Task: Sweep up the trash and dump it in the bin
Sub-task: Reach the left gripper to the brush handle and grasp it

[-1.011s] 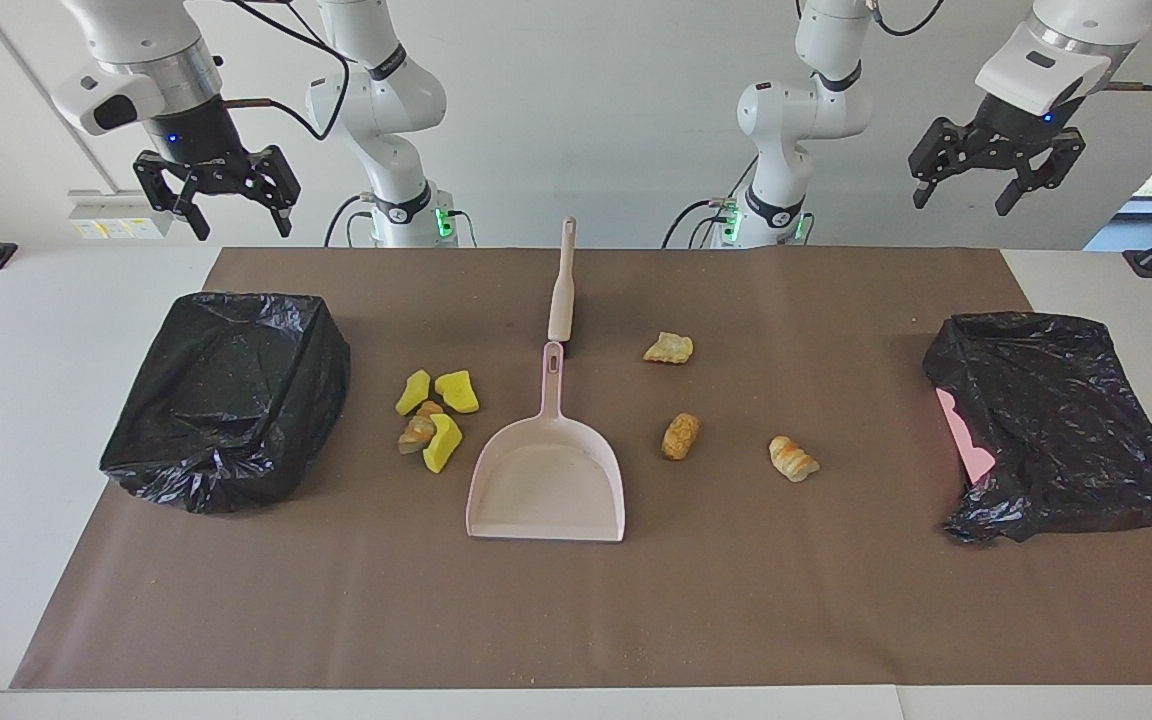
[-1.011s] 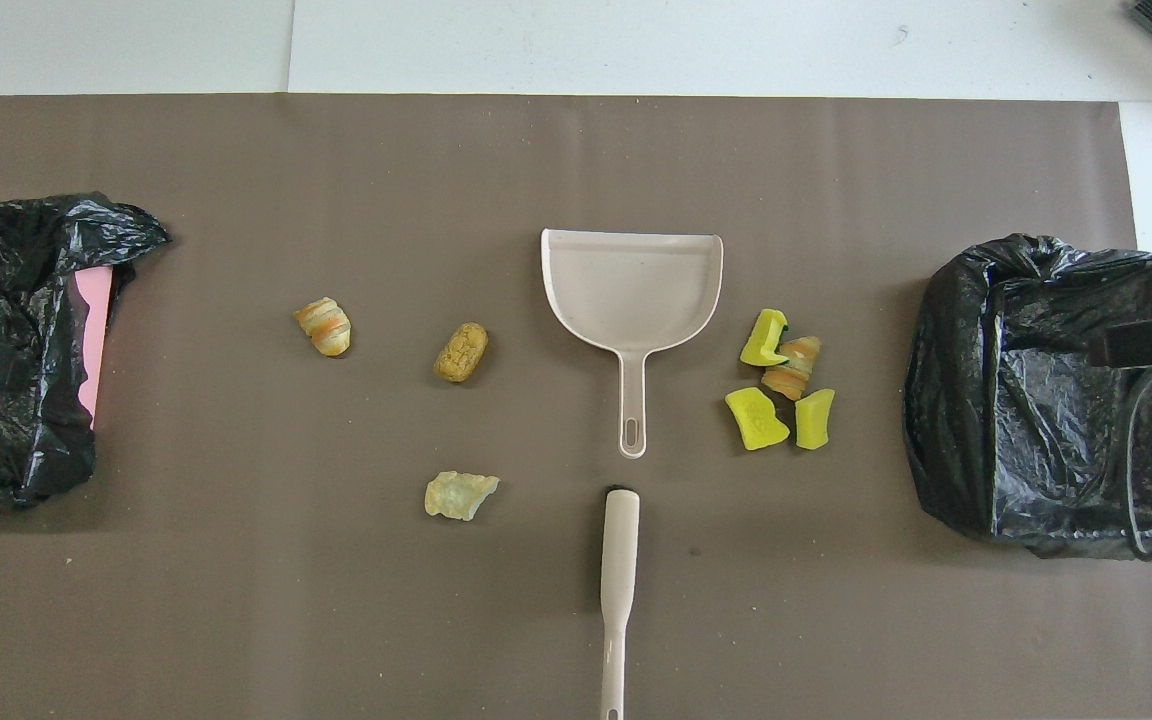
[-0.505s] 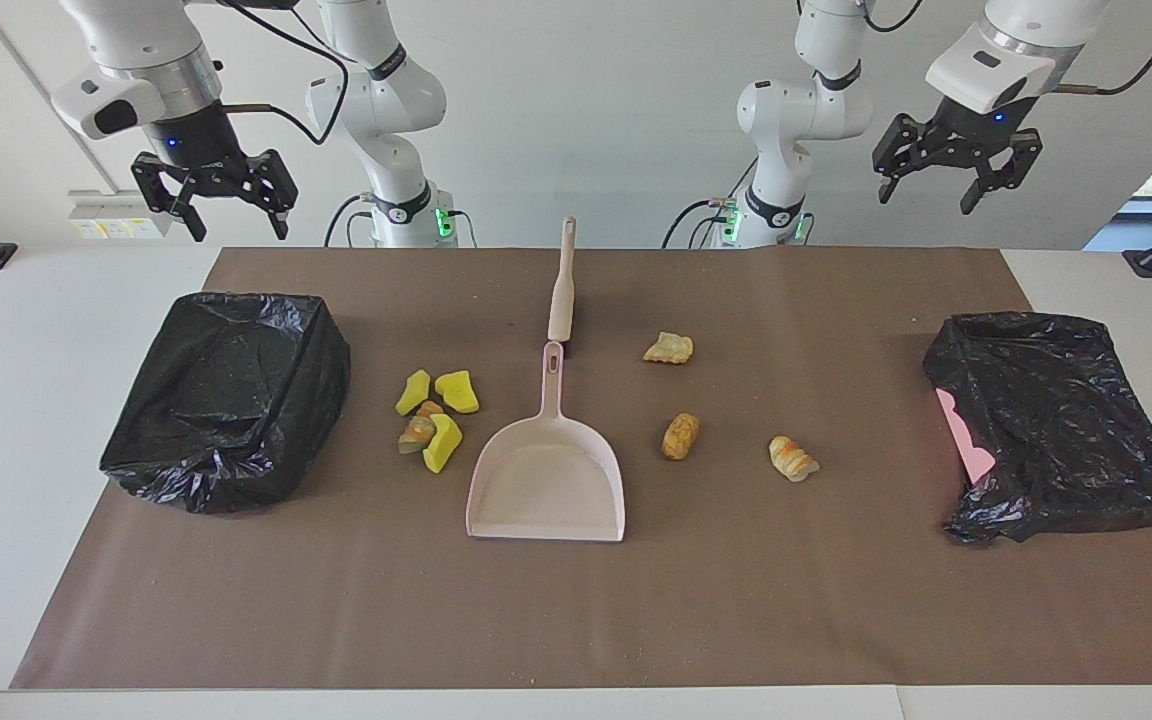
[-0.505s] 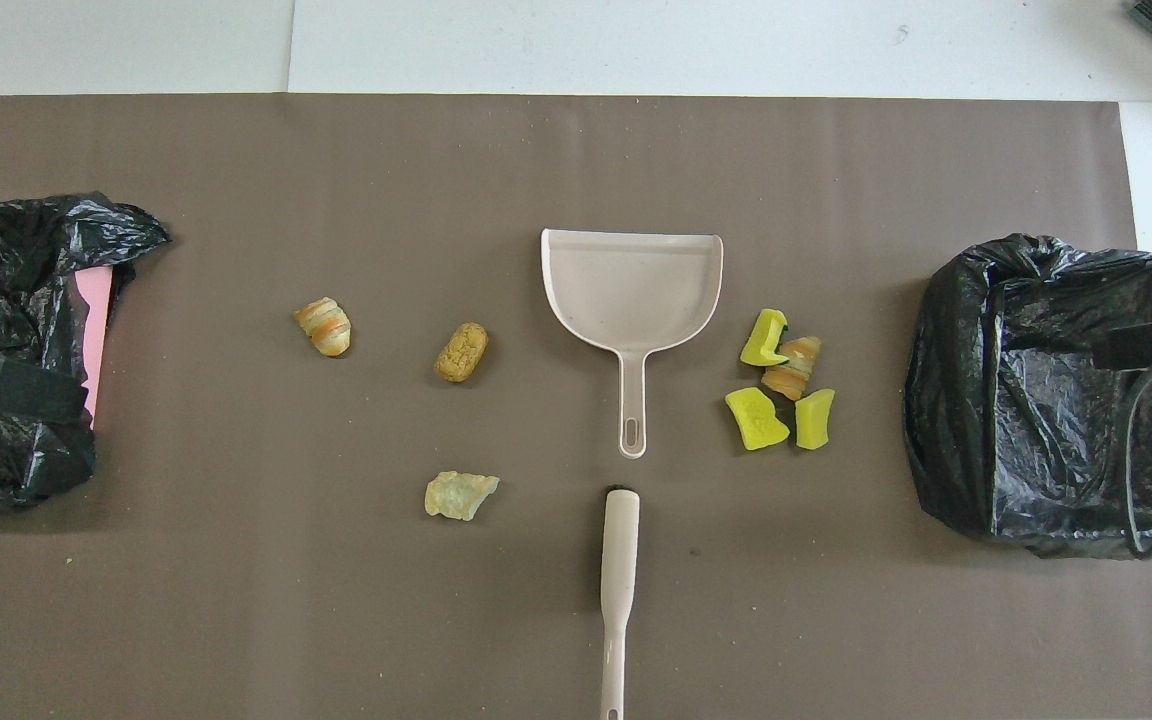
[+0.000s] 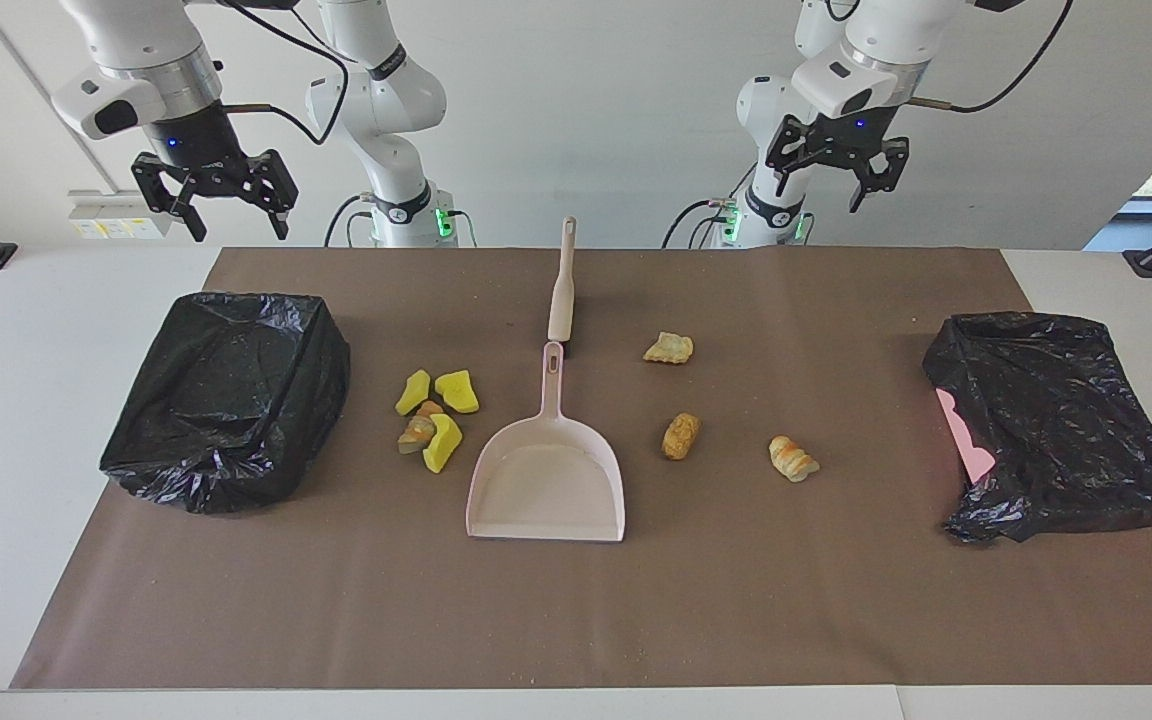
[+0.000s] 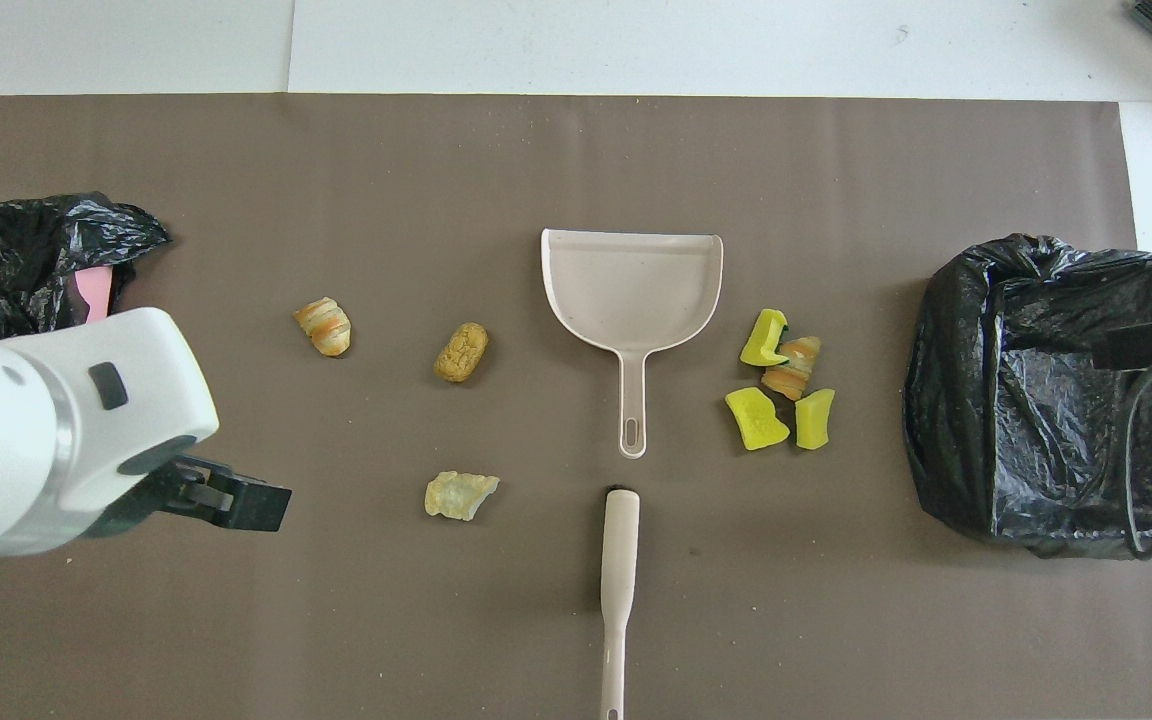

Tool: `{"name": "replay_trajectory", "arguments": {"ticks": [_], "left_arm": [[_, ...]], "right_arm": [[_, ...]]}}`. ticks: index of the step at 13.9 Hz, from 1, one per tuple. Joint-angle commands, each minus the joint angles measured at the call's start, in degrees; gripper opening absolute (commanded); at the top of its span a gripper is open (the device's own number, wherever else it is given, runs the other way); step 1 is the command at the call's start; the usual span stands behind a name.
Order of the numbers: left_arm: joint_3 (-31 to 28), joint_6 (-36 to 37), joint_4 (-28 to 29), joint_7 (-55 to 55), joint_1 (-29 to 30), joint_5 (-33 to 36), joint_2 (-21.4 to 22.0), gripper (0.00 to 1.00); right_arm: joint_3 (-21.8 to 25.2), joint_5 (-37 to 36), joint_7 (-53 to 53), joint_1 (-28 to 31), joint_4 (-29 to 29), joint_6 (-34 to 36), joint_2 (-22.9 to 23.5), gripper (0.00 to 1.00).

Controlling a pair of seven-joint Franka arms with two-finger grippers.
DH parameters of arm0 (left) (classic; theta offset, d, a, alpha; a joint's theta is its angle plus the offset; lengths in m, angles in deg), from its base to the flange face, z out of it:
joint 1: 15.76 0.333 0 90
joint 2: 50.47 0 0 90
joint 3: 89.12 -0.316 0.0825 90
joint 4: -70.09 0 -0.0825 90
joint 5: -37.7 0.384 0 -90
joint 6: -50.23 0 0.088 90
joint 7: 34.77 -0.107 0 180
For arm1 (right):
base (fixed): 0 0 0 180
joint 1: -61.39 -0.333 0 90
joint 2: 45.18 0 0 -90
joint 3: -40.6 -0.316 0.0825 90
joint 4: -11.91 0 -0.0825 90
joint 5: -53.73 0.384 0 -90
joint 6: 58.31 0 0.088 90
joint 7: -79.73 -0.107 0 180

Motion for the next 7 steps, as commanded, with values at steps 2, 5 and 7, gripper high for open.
{"name": "replay_trajectory", "arguments": {"ticks": [2, 5, 7], "left_arm": [[-0.9, -8.2, 10.3, 9.8, -9.2, -0.7, 3.1, 1.0], [-0.9, -15.6, 16.7, 17.4, -16.4, -0.7, 3.2, 1.0], [-0.8, -18.4, 19.1, 19.9, -19.9, -1.0, 3.1, 1.0]], "right_arm": [[-0.1, 0.1, 0.8, 0.2, 0.6, 0.0, -0.5, 1.0], [-0.2, 0.1, 0.8, 0.2, 0.6, 0.0, -0.5, 1.0], [-0.2, 0.1, 0.8, 0.2, 0.6, 0.0, -0.5, 1.0]]}}
